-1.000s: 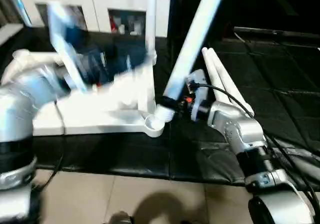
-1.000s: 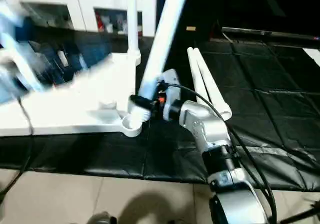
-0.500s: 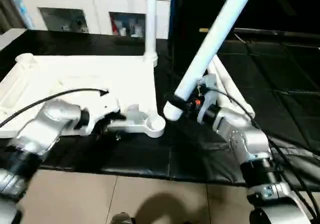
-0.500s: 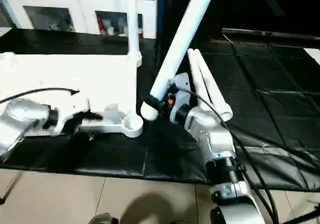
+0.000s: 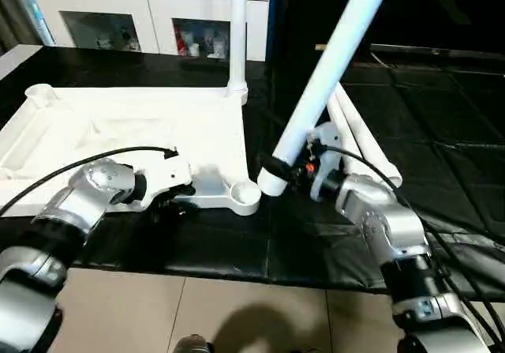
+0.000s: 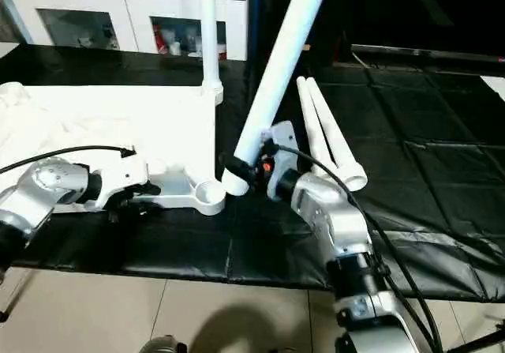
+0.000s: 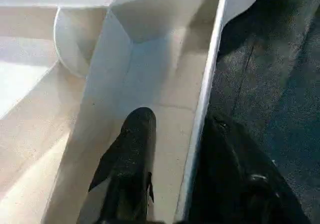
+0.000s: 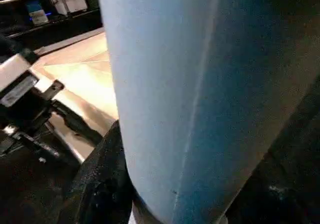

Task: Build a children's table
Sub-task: Pick table leg

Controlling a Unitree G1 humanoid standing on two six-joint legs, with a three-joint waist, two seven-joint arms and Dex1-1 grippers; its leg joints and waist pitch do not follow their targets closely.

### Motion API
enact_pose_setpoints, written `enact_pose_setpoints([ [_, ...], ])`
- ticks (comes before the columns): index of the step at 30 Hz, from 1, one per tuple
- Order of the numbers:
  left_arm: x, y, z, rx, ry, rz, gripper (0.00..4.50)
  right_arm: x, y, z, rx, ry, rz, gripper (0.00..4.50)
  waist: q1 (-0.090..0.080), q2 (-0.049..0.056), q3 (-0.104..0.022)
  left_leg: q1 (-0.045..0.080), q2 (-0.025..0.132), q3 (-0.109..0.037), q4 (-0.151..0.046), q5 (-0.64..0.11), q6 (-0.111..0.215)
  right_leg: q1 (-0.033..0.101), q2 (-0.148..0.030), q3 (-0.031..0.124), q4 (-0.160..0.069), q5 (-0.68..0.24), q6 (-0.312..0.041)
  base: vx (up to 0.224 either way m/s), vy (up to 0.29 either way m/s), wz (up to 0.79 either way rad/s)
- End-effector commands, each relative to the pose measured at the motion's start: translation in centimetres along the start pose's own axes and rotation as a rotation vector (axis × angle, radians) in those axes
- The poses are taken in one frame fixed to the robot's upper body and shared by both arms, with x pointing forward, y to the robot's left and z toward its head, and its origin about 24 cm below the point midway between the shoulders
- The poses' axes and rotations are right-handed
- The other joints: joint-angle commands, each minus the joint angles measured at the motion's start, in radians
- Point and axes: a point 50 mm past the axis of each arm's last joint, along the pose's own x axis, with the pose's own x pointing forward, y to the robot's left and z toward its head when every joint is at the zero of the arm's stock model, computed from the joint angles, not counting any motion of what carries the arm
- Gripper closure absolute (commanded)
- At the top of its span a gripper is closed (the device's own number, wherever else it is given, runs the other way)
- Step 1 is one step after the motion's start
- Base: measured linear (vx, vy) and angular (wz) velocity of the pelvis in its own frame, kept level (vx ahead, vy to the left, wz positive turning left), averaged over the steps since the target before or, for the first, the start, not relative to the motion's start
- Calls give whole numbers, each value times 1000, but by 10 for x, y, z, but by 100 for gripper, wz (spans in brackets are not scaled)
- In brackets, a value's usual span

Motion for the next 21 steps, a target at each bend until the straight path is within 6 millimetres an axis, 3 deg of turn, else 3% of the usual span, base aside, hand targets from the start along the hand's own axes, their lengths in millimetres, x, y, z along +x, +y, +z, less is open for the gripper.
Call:
enact_pose_setpoints([
  [1,-2,3,10,-7,-51,-28,302,-2,0,8,-43,-16,6,259,-4,25,-94,20,0,4,-78,-309,-49,61,-75,43,-92,-409,-124,0,0,0],
  [8,-4,-3,8,-59,-34,-180,348,-1,-1,8,-64,-2,20,259,-6,24,-95,16,1,5,-78,-281,-44,64,-72,44,-83,-348,-147,0,0,0],
  [12,-5,1,-2,-21,31,-142,376,0,0,7,-79,9,34,259,-6,23,-96,16,0,6,-78,-279,-43,64,-70,44,-82,-323,-150,0,0,0],
  [21,-1,4,1,-98,12,-110,445,2,2,7,-89,17,54,259,-7,23,-94,18,2,6,-78,-293,-46,66,-74,46,-82,-344,-156,0,0,0],
])
